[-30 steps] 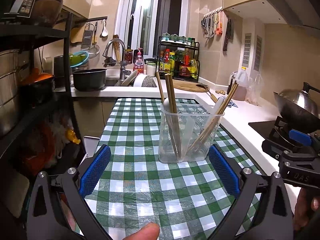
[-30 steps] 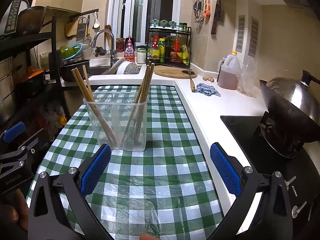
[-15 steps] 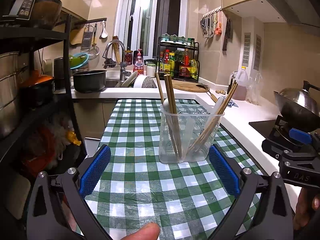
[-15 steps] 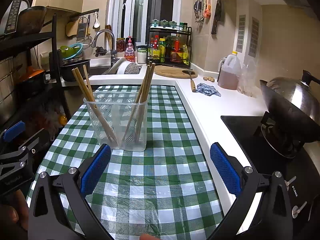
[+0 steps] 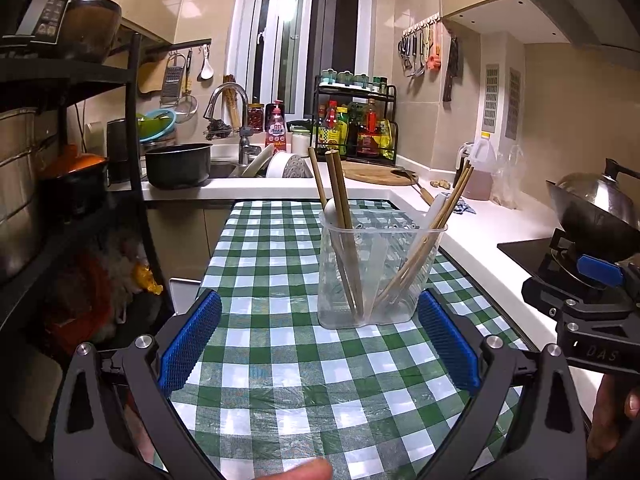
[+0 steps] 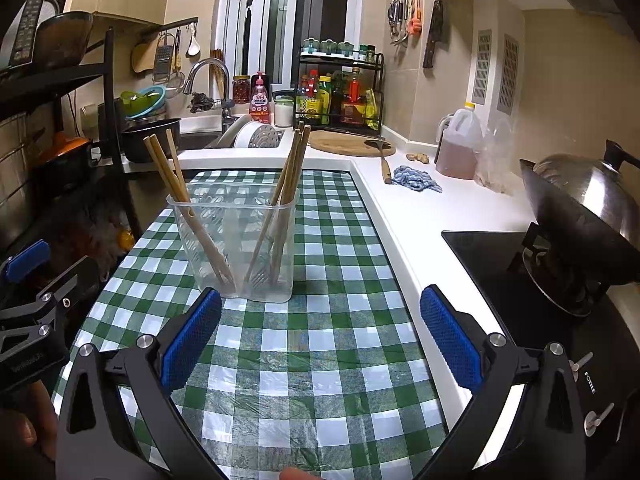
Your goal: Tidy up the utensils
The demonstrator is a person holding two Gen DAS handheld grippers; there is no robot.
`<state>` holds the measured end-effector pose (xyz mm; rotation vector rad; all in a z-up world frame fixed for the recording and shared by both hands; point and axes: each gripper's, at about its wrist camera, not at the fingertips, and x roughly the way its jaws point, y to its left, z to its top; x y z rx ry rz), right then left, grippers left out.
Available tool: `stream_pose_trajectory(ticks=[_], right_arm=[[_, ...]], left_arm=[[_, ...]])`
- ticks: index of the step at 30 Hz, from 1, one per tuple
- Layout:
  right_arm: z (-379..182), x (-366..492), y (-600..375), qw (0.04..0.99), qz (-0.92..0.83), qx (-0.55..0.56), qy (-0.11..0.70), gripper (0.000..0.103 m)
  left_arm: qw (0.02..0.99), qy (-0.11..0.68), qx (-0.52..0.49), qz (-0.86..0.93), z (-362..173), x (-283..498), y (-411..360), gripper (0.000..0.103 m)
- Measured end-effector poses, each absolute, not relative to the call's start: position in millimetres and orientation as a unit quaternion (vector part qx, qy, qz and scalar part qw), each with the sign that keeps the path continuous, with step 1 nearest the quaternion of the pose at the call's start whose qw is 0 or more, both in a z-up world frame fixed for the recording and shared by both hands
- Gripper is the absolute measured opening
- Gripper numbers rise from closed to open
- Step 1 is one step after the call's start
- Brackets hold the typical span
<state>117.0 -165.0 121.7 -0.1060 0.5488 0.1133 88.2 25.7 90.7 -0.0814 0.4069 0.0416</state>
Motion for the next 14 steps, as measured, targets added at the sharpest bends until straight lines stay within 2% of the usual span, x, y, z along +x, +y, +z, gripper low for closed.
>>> stream_pose_trajectory(ticks=[14], right_arm=[[120.2,116.5,-163.9,0.959,0.055,-0.053,0.272,0.098]], left_arm=[[0.978,0.203,-0.042,0.019,91.0,88.0,30.0,0.095]])
